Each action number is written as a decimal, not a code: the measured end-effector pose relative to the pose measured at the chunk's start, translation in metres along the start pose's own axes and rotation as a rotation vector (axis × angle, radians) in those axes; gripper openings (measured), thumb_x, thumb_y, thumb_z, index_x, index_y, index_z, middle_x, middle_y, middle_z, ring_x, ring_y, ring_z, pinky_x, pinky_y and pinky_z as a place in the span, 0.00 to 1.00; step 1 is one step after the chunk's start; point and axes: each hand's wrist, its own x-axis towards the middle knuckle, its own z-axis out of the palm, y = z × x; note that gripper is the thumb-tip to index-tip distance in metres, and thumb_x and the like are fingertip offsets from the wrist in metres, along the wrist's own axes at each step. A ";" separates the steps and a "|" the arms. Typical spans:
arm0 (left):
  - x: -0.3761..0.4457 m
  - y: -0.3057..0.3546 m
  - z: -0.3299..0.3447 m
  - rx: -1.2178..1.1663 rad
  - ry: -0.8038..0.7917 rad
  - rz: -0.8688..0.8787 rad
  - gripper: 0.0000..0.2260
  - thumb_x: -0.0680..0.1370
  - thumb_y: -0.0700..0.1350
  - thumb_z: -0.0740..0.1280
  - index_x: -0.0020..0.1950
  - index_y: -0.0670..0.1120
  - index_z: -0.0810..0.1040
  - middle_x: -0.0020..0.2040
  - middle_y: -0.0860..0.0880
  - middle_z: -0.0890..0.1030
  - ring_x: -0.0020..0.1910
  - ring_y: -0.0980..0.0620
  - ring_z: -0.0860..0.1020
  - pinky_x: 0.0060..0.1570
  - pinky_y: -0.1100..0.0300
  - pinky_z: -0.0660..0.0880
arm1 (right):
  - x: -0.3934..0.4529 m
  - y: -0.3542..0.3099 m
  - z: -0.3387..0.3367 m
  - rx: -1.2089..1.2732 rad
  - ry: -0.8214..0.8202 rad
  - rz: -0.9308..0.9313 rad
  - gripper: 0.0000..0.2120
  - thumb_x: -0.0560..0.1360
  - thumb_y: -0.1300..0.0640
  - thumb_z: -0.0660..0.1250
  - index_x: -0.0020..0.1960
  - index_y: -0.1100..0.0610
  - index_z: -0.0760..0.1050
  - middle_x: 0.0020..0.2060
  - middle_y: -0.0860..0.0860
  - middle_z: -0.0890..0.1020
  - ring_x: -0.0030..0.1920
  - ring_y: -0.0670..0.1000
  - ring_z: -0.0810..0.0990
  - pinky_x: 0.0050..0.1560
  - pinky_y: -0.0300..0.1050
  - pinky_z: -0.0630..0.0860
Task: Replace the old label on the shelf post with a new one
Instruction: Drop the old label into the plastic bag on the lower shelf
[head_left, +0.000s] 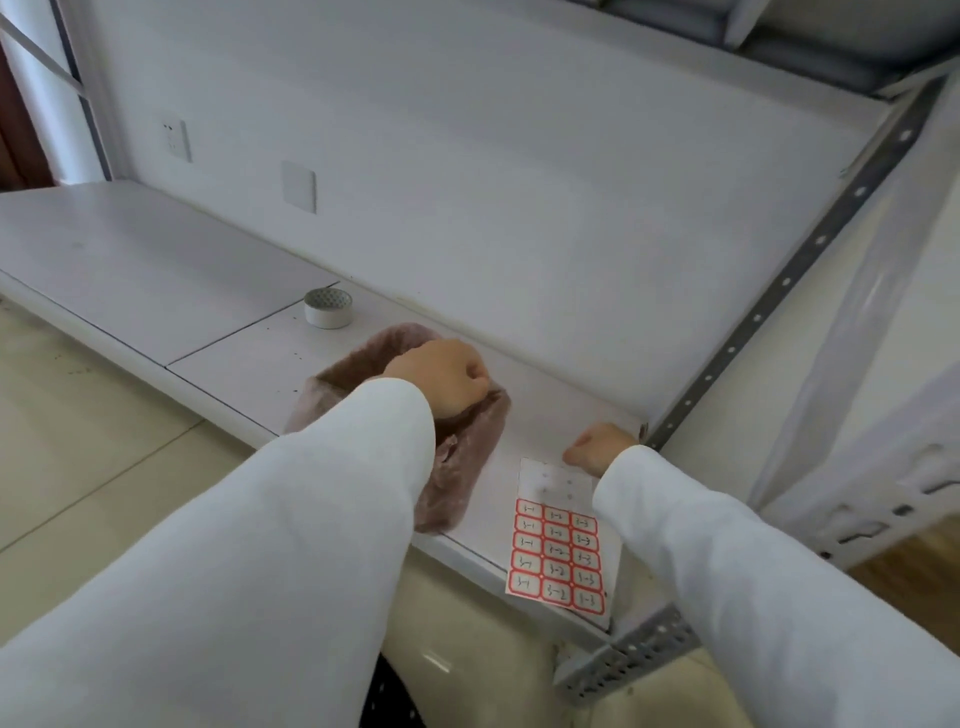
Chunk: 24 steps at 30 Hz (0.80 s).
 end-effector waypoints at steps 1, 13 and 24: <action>0.003 0.005 0.004 0.001 -0.004 0.011 0.07 0.75 0.49 0.60 0.46 0.54 0.78 0.56 0.49 0.81 0.56 0.45 0.78 0.60 0.48 0.73 | 0.000 0.003 0.005 0.009 -0.017 0.021 0.17 0.73 0.53 0.67 0.58 0.62 0.75 0.56 0.56 0.80 0.54 0.58 0.78 0.51 0.46 0.73; 0.031 0.018 0.033 -0.029 -0.044 -0.001 0.06 0.72 0.50 0.61 0.42 0.55 0.77 0.51 0.51 0.82 0.52 0.47 0.79 0.58 0.50 0.76 | 0.021 0.038 0.077 0.298 -0.010 0.365 0.33 0.58 0.41 0.77 0.57 0.56 0.72 0.52 0.54 0.78 0.49 0.57 0.80 0.51 0.51 0.78; 0.033 -0.020 0.012 -0.077 0.258 -0.116 0.09 0.75 0.48 0.59 0.48 0.54 0.79 0.55 0.49 0.81 0.55 0.44 0.78 0.60 0.50 0.73 | 0.044 0.061 0.090 0.372 -0.017 0.323 0.40 0.57 0.51 0.78 0.65 0.60 0.67 0.61 0.59 0.75 0.59 0.59 0.75 0.57 0.53 0.75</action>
